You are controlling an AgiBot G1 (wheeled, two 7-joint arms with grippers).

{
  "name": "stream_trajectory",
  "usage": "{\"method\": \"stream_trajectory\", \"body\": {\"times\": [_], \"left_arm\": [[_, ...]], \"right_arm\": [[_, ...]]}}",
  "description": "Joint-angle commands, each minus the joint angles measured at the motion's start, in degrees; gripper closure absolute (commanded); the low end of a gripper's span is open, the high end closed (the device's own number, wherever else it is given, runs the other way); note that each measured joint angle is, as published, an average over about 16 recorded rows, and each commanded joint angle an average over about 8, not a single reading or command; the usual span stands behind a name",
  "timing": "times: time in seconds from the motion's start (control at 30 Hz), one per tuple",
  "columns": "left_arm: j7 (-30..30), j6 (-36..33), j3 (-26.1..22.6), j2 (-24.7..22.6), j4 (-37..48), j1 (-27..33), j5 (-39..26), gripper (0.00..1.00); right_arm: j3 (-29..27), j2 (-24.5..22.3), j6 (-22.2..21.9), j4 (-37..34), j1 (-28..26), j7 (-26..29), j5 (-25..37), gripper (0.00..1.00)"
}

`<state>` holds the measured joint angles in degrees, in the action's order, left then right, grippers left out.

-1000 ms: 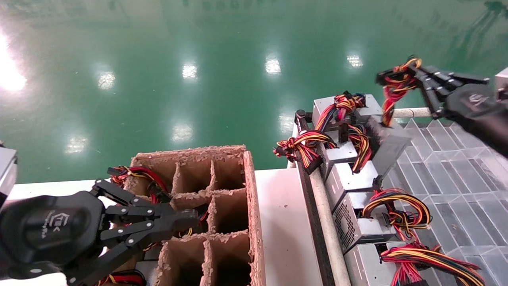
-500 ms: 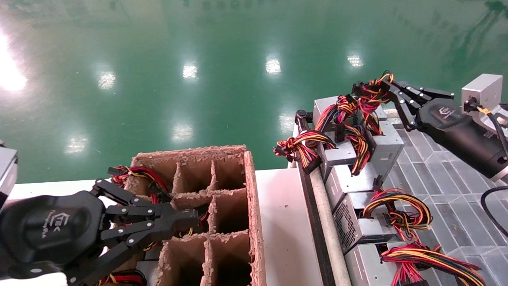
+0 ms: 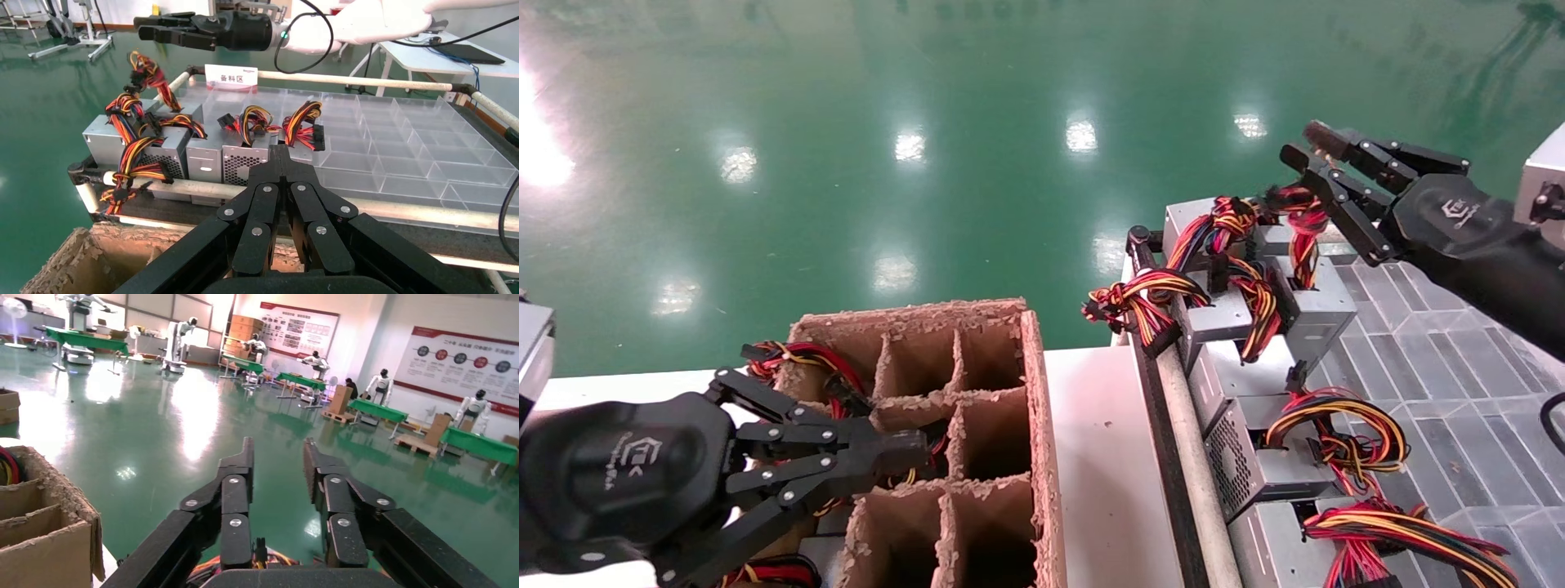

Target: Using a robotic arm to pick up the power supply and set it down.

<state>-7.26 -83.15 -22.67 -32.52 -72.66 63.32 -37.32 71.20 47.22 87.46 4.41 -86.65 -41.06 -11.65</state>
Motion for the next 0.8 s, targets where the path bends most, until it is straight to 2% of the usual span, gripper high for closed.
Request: {"method": "stream_trajectory", "body": {"times": [0.03,0.37,0.63,0.67,0.8], "left_arm": [[0.00,0.00,0.00,0.00,0.00,0.00,0.00,1.00],[0.00,0.00,0.00,0.00,0.00,0.00,0.00,1.00],[0.00,0.00,-0.01,0.00,0.00,0.00,0.00,1.00],[0.00,0.00,-0.01,0.00,0.00,0.00,0.01,0.97],[0.00,0.00,-0.01,0.00,0.00,0.00,0.01,0.47]], "right_arm": [[0.24,-0.18,0.89,-0.21,-0.62,0.04,0.39,0.00],[-1.17,0.03,3.06,3.64,-2.48,0.73,0.54,0.00],[-7.39,-1.43,2.68,11.01,0.64,6.64,6.70,0.00],[-8.29,-1.64,2.59,12.09,1.10,7.49,7.58,0.00],[-11.95,-2.46,2.25,16.56,2.98,10.95,11.17,0.00]]}}
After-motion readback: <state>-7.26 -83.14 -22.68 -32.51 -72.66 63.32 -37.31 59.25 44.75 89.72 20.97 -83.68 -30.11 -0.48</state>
